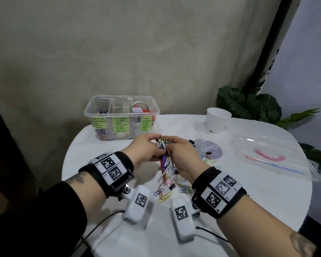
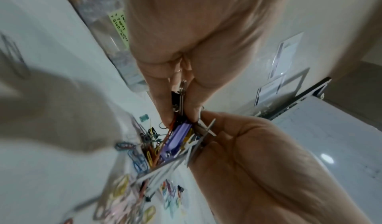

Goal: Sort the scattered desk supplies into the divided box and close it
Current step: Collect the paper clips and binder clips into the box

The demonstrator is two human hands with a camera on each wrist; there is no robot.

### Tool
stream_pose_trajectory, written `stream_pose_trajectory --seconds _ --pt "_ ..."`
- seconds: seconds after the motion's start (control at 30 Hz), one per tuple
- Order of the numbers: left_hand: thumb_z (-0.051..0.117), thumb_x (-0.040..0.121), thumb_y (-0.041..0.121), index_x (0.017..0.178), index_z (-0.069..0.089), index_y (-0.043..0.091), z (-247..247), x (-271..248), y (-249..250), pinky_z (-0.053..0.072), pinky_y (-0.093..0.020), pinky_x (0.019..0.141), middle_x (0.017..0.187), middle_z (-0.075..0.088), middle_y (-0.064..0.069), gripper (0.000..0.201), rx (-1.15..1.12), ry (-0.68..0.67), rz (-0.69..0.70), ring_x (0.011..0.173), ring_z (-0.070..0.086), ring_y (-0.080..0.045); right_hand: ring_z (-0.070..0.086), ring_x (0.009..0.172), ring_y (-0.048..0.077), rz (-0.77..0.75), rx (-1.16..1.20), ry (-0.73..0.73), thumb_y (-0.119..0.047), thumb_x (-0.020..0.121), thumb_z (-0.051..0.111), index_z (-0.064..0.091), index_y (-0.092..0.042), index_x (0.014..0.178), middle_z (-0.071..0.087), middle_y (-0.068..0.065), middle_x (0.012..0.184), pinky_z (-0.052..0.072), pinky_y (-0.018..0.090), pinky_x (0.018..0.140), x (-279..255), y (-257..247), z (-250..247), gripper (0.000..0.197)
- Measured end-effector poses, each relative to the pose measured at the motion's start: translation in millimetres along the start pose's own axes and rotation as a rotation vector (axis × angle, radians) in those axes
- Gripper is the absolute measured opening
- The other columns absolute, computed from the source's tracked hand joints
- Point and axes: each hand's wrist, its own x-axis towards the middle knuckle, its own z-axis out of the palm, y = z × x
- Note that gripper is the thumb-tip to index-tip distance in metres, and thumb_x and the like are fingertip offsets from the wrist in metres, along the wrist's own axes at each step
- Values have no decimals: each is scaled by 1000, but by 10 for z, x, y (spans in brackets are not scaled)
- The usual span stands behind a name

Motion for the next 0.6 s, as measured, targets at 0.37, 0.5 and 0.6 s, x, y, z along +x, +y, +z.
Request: stream_pose_trajectory --seconds 0.37,0.5,0.6 --pt "55 84 -23 133 55 8 -703 196 627 61 -30 70 97 68 -16 58 -158 170 186 81 67 -24 68 88 32 -110 226 -117 16 89 33 62 5 116 68 26 101 59 43 82 410 -634 866 42" --pt "52 84 -24 134 54 8 -962 400 1006 59 -35 78 104 68 -18 59 -132 250 240 88 67 -27 66 72 26 -157 274 -159 16 92 32 61 6 113 66 18 82 58 39 74 660 -1004 1147 37" --pt "52 84 -25 135 53 8 -1113 598 1249 59 -34 77 98 68 -14 60 -102 304 305 85 66 -23 65 74 26 -206 298 -161 17 91 33 60 2 111 65 17 84 56 37 73 908 -1207 1359 37"
